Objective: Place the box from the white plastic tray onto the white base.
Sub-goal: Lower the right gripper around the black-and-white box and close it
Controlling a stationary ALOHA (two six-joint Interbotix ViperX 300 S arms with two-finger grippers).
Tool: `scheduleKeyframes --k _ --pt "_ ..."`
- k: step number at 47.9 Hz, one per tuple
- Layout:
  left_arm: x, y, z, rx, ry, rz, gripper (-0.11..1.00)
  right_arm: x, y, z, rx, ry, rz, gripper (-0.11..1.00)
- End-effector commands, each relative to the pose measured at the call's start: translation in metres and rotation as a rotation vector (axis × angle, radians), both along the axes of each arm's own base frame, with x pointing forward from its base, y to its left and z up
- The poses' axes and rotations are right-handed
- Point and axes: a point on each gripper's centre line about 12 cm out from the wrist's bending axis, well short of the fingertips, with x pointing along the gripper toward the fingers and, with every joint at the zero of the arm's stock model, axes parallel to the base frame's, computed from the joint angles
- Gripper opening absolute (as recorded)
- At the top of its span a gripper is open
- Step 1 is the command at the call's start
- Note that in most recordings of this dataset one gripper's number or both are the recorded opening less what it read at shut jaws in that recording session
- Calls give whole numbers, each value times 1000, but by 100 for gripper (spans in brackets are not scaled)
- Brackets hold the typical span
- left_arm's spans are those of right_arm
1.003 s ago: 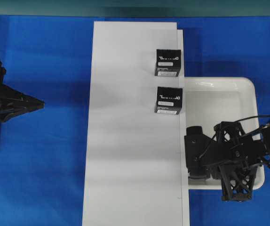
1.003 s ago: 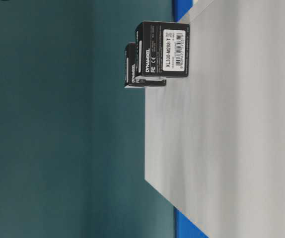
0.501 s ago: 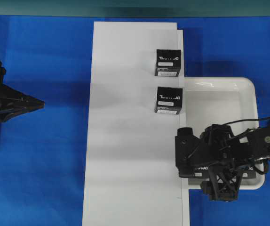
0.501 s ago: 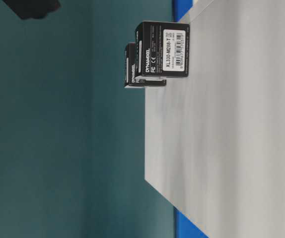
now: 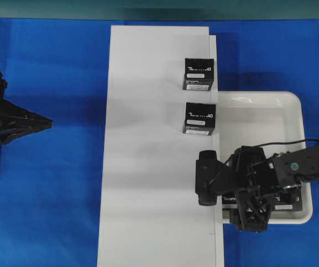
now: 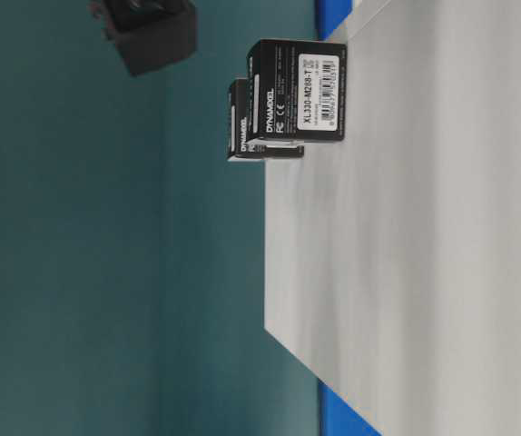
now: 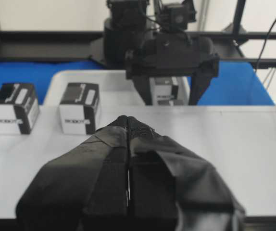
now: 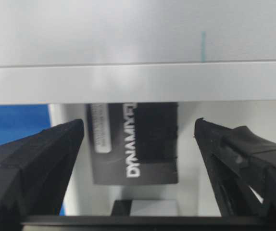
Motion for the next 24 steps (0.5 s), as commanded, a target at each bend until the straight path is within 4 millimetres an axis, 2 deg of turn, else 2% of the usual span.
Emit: scheduleKeyframes --k 1,9,24 --pt "1 0 9 1 -25 1 -7 3 -2 -9 -7 6 -3 100" --pt "1 0 9 0 -25 0 -7 3 -3 -18 -10 9 -2 100" --pt "2 0 9 0 -21 1 -7 0 -3 -22 -8 24 -12 100"
